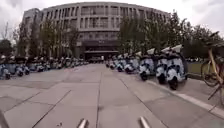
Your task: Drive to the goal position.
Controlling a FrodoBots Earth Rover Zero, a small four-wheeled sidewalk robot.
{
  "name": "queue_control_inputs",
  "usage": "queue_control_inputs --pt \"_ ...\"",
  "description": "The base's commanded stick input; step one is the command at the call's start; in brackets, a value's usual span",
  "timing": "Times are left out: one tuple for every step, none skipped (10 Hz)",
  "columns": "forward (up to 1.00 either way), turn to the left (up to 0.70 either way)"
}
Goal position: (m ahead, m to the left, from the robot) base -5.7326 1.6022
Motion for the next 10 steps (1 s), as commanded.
queue_control_inputs --pt "1.00 0.00" --pt "1.00 0.00" --pt "1.00 0.00" --pt "1.00 0.00" --pt "1.00 0.00" --pt "0.91 0.00" --pt "0.85 0.00" --pt "0.85 0.23" --pt "0.85 0.34" --pt "0.75 0.35"
